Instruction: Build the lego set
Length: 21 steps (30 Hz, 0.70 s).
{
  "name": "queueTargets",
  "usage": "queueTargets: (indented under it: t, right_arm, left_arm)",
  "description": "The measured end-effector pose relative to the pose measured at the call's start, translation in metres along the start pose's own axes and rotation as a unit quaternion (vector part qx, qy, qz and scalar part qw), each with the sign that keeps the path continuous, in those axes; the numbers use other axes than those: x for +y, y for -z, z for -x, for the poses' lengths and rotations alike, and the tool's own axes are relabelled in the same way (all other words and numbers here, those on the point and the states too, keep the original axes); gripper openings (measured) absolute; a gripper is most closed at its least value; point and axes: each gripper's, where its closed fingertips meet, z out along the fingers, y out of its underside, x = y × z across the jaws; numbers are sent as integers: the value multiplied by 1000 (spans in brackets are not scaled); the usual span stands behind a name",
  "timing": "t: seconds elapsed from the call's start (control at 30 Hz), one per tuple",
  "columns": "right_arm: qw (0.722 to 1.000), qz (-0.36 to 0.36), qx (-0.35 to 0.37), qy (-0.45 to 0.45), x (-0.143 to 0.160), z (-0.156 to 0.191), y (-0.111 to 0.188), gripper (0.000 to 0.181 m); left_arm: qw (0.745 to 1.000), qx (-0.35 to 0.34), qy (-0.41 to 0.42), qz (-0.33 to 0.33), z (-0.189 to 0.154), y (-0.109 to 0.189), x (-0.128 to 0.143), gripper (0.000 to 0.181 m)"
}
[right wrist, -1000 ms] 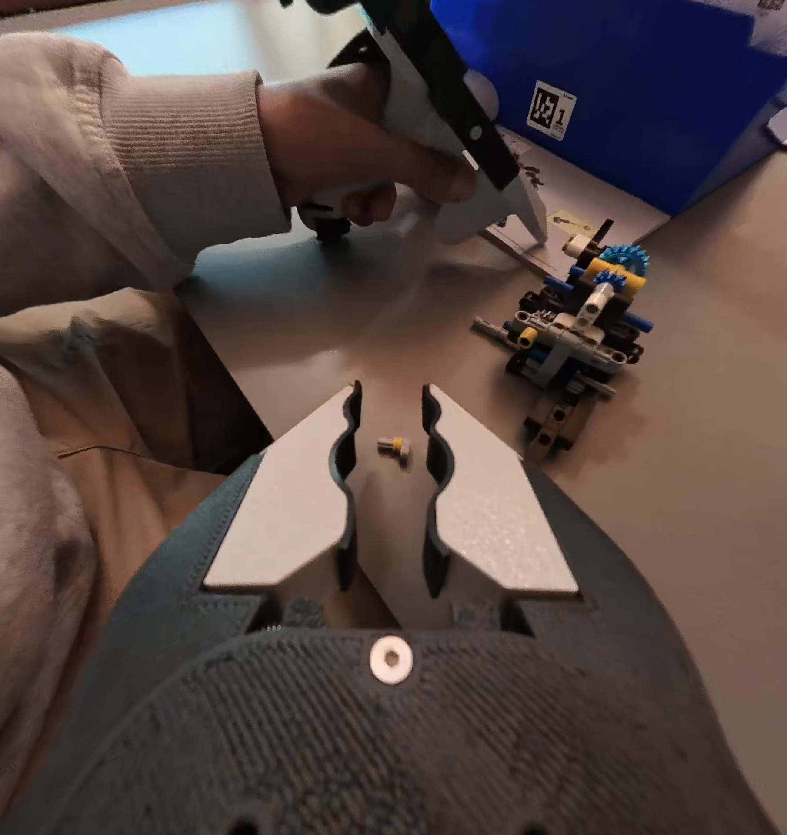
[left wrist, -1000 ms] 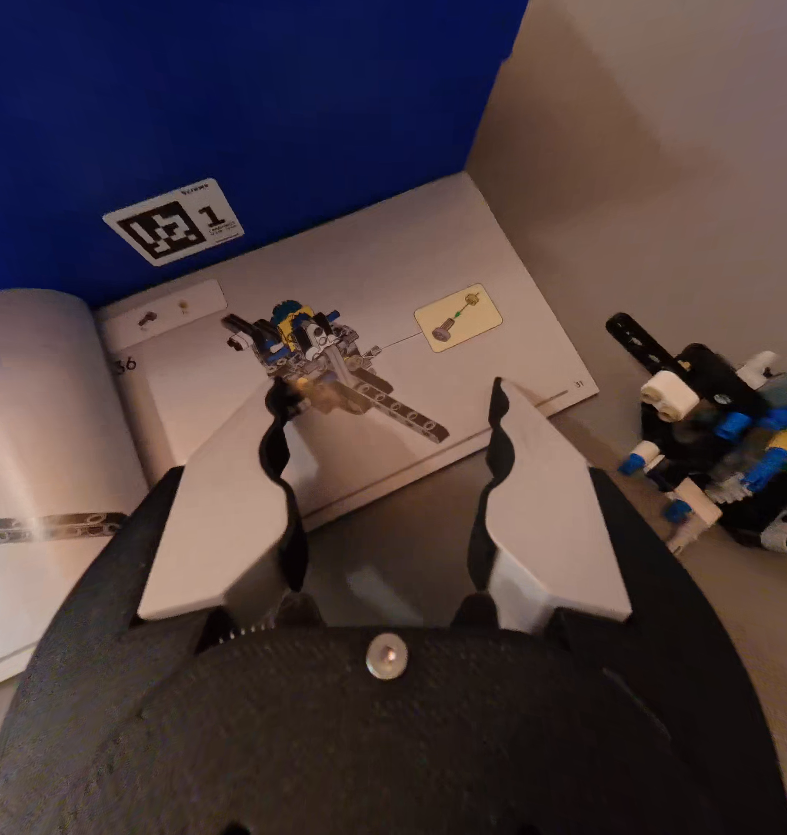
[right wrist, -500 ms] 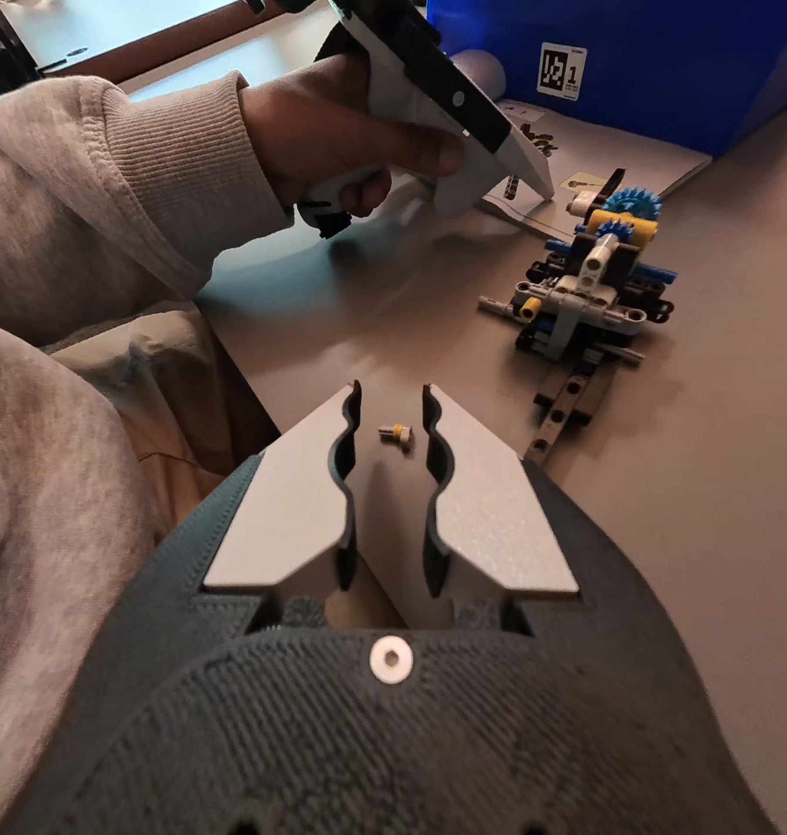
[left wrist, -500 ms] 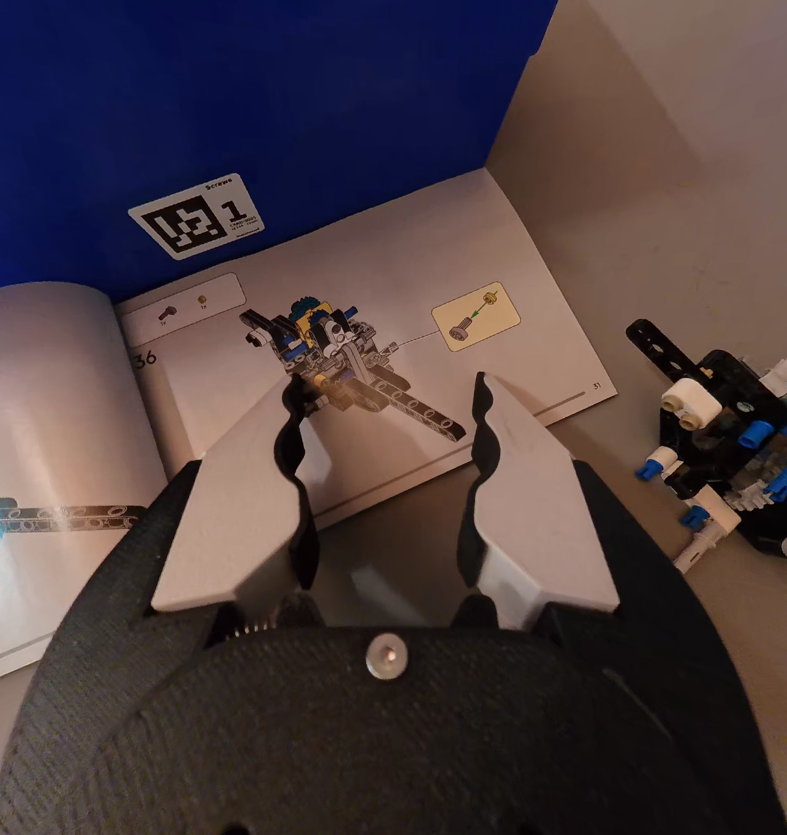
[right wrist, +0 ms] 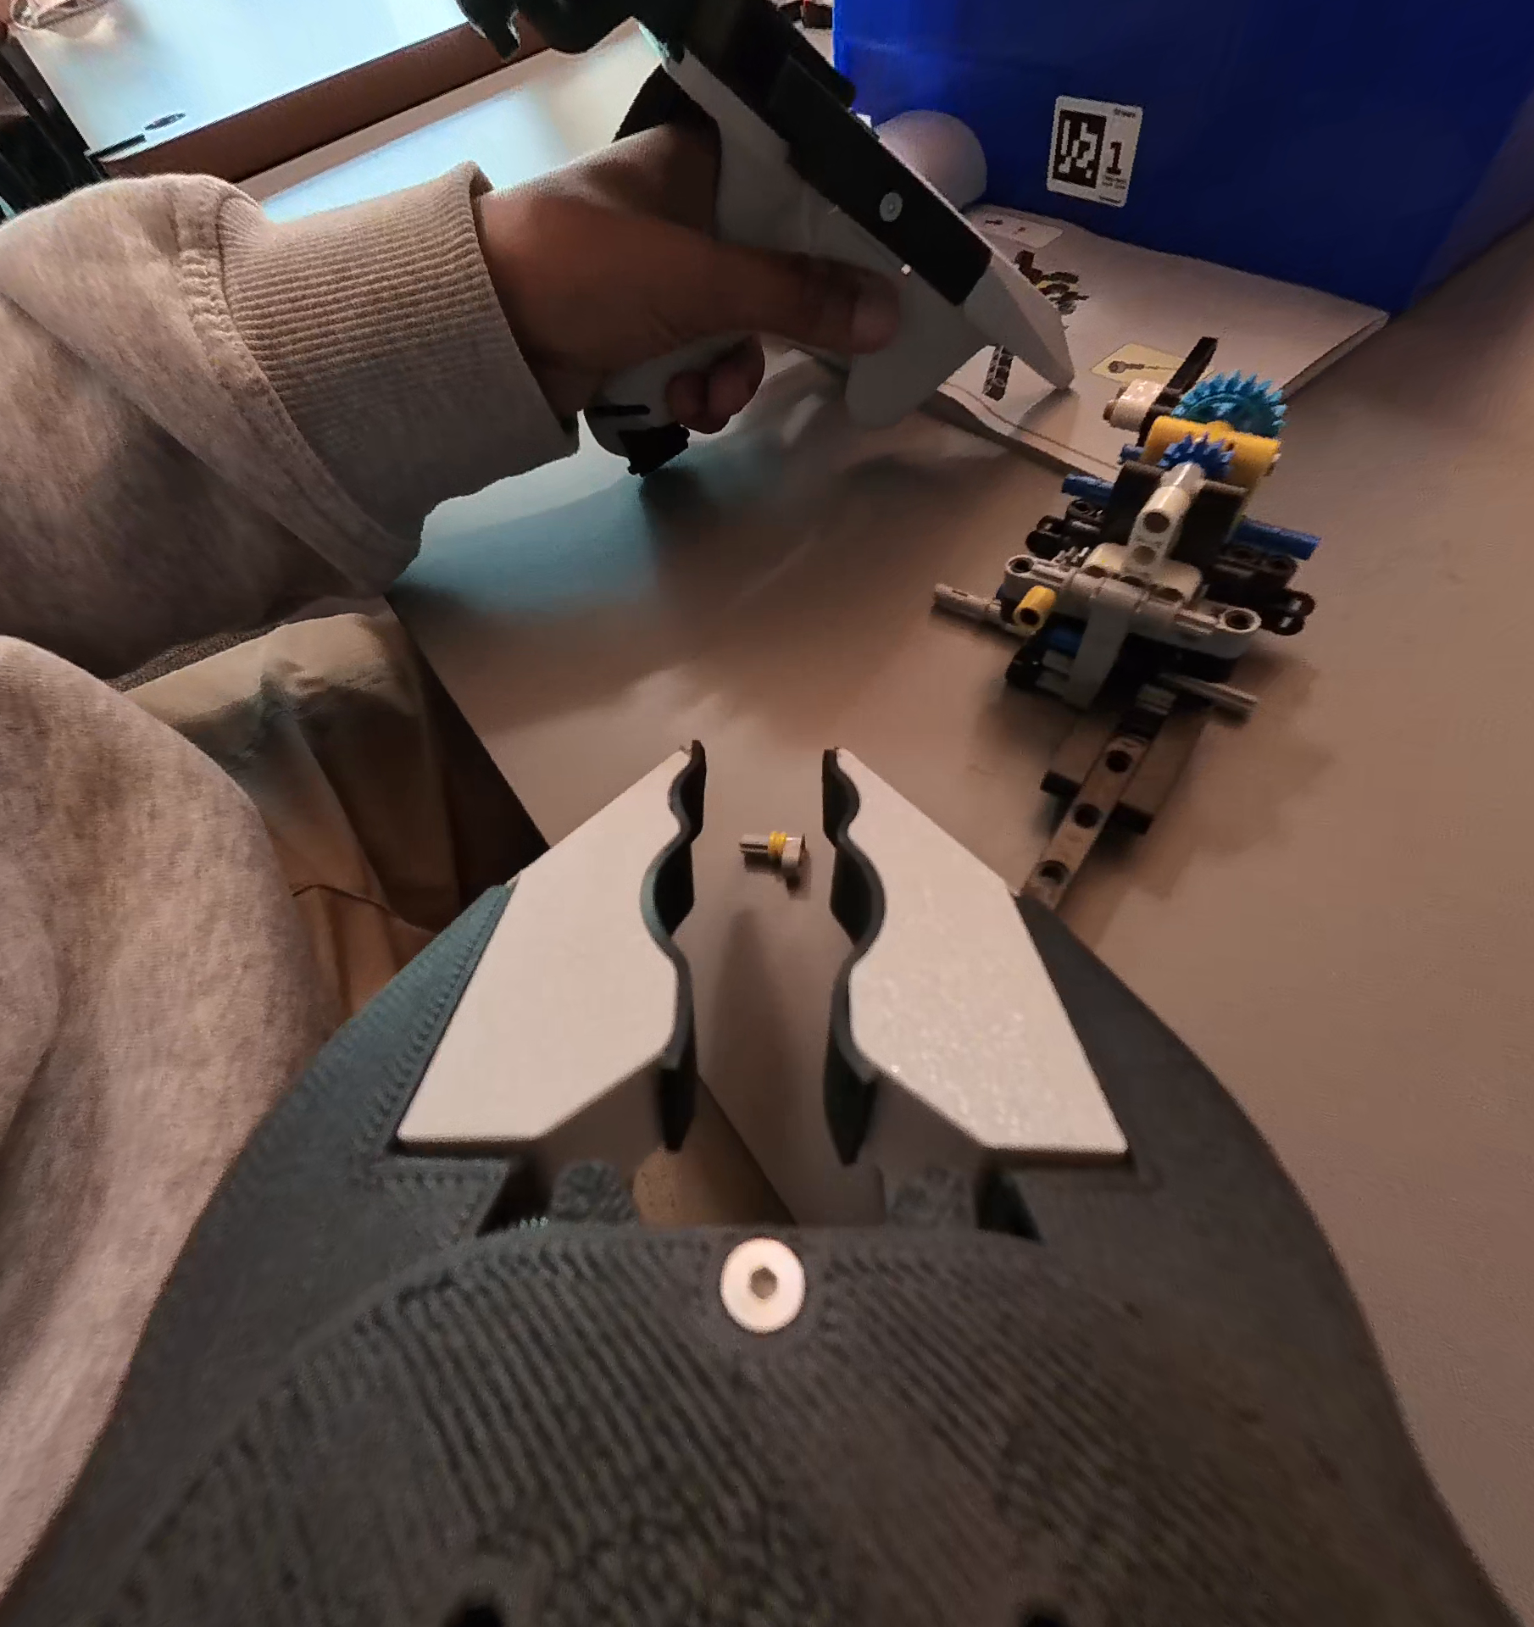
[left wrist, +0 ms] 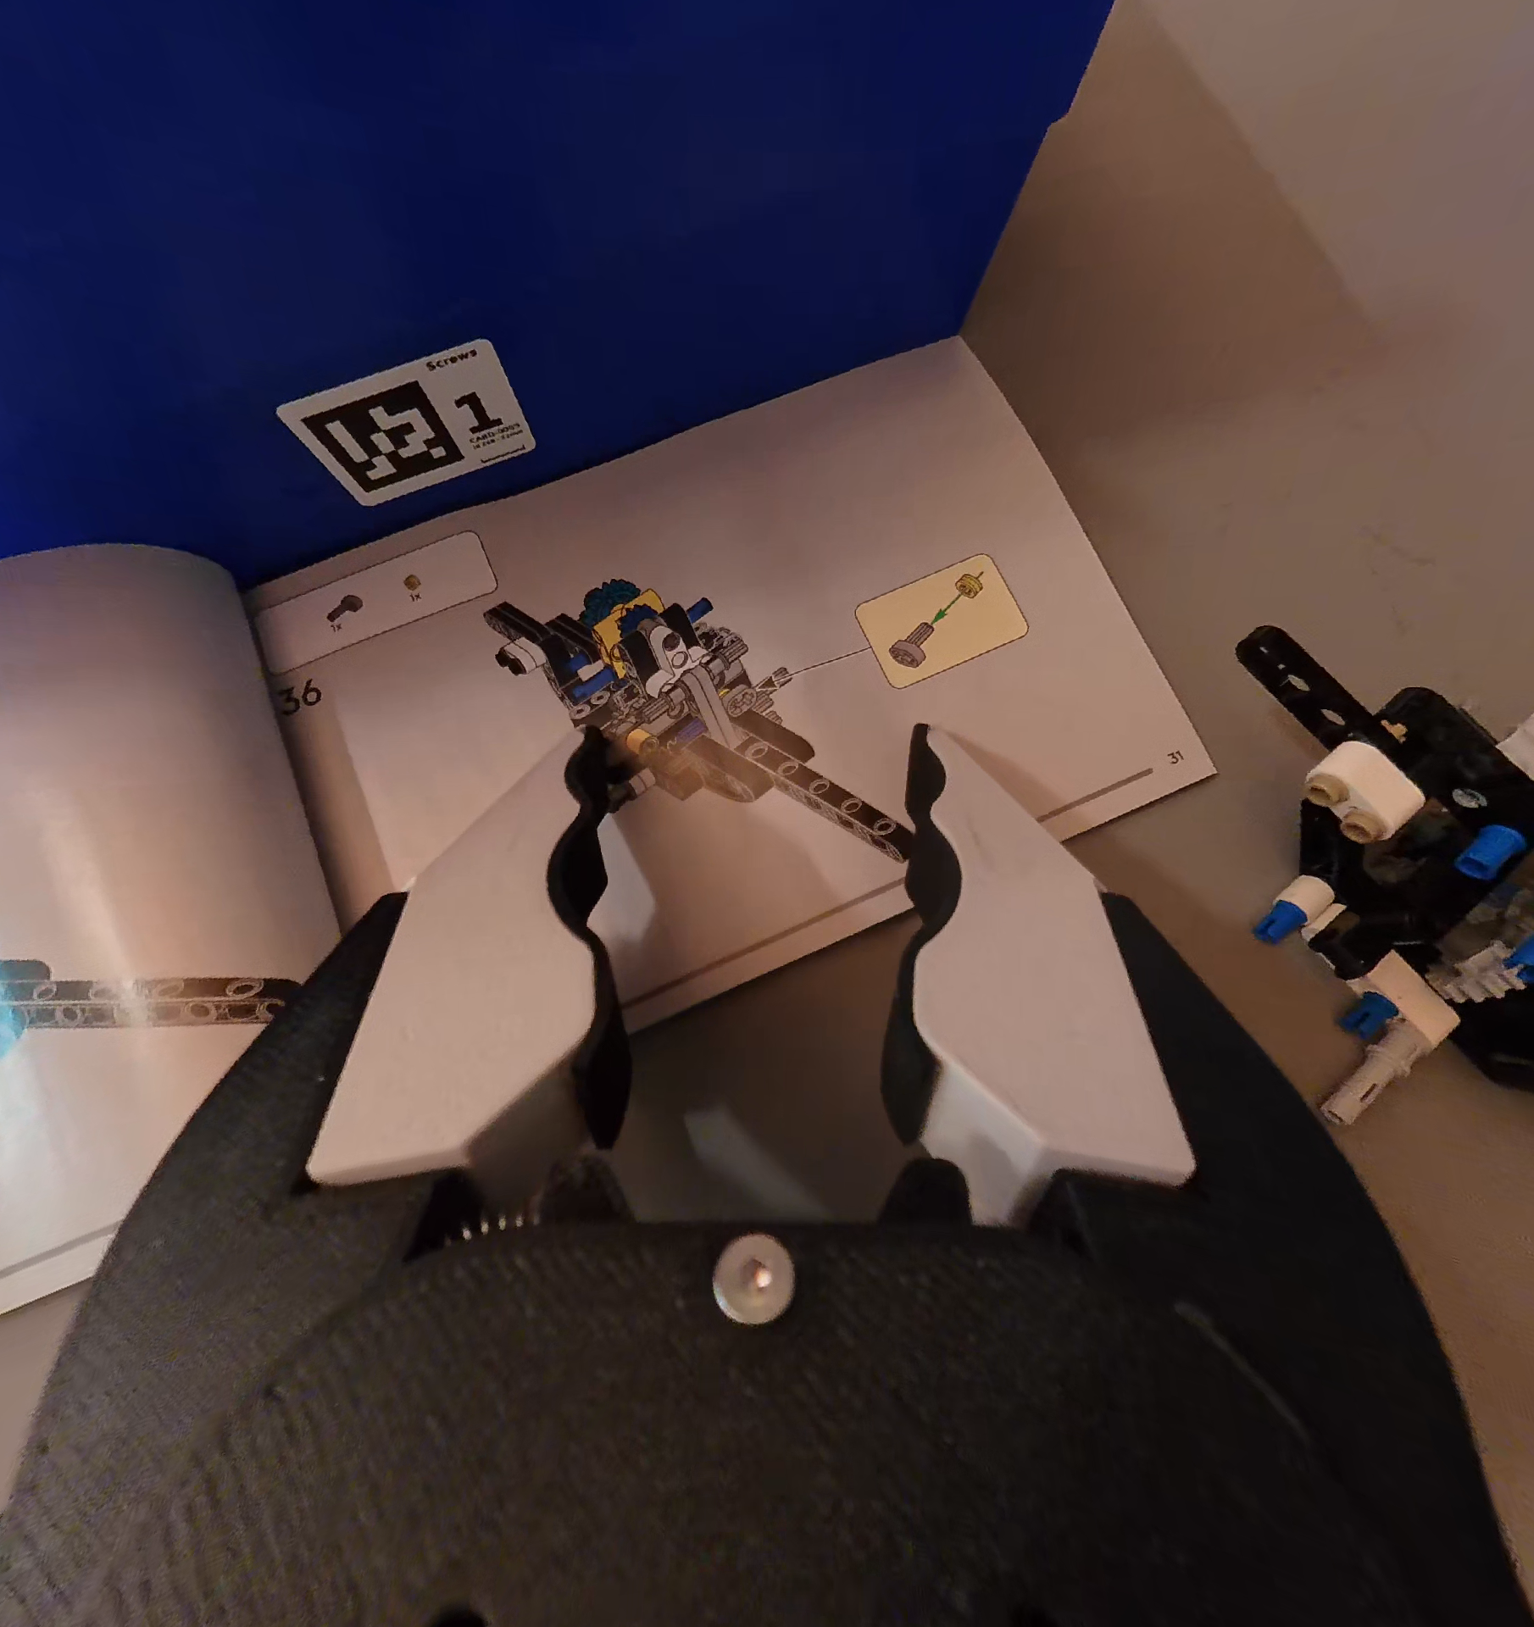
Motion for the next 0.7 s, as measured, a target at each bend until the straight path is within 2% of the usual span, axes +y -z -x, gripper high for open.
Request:
queueTargets:
  t: [0.7]
  right_arm:
    - [1000, -7, 2, 4, -3, 0, 3, 26]
  left_arm:
    - [1000, 8, 16, -3, 2, 5, 1, 65]
